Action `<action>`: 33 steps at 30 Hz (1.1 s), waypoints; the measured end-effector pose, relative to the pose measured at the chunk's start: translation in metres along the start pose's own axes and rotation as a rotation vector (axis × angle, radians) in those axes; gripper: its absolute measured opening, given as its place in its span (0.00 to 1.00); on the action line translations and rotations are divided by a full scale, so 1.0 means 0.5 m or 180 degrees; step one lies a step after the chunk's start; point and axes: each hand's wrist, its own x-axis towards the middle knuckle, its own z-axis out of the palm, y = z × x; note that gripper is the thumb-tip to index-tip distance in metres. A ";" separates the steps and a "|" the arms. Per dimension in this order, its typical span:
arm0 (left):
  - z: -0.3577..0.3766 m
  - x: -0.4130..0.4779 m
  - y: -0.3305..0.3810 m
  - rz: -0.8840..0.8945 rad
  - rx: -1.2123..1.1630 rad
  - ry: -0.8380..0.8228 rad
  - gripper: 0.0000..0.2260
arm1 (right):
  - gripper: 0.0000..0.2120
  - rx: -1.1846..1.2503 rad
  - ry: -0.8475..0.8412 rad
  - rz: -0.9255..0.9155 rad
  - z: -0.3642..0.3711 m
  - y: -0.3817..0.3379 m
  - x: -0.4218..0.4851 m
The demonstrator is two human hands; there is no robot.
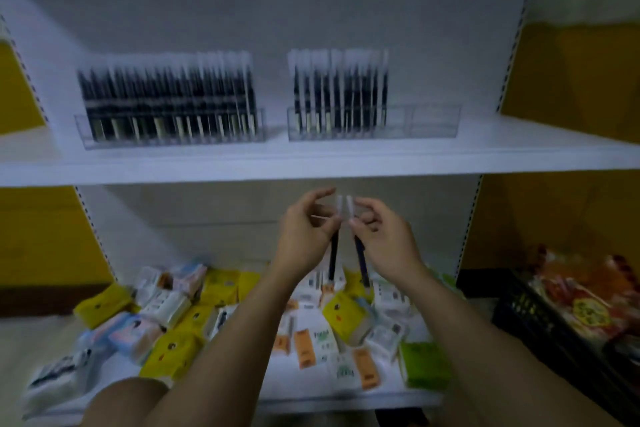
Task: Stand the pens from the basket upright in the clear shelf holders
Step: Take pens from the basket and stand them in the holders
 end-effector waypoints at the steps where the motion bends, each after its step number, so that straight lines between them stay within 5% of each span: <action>1: -0.003 0.010 0.024 0.0134 0.0062 -0.0020 0.17 | 0.16 0.0045 0.0009 -0.0082 -0.017 -0.017 0.008; 5: -0.011 0.047 0.125 0.0539 0.0255 -0.0014 0.15 | 0.22 0.0026 0.0082 -0.0513 -0.078 -0.080 0.035; 17: -0.014 0.155 0.347 0.1205 0.0736 0.0069 0.14 | 0.17 0.0001 0.0516 -0.1029 -0.203 -0.237 0.143; 33: 0.061 0.363 0.384 0.1776 0.1472 0.0479 0.08 | 0.16 -0.0059 0.0869 -0.1290 -0.276 -0.233 0.373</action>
